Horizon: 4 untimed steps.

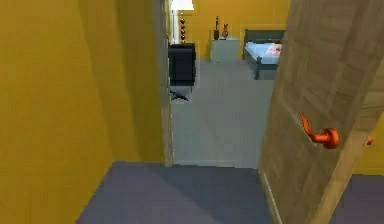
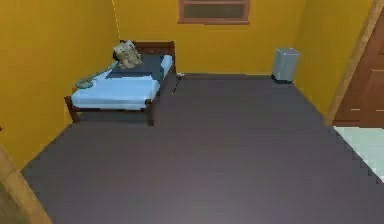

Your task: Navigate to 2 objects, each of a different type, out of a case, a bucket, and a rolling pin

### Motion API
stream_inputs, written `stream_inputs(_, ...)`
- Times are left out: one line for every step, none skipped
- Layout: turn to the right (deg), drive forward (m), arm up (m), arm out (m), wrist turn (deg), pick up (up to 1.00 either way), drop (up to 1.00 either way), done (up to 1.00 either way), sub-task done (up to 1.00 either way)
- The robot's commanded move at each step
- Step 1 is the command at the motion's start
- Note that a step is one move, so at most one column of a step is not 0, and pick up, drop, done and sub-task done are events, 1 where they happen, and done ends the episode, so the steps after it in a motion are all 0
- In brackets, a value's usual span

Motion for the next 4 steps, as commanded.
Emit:
stream_inputs(45.0, 0.00, 0.00, 0.00, 0.0, 0.00, 0.00, 0.00, 0.00)
stream_inputs(45.0, 0.00, 0.00, 0.00, 0.0, 0.00, 0.00, 0.00, 0.00)
stream_inputs(3.0, 0.00, 0.00, 0.00, 0.0, 0.00, 0.00, 0.00, 0.00)
stream_inputs(0.0, 0.05, 0.00, 0.00, 0.0, 0.00, 0.00, 0.00, 0.00)
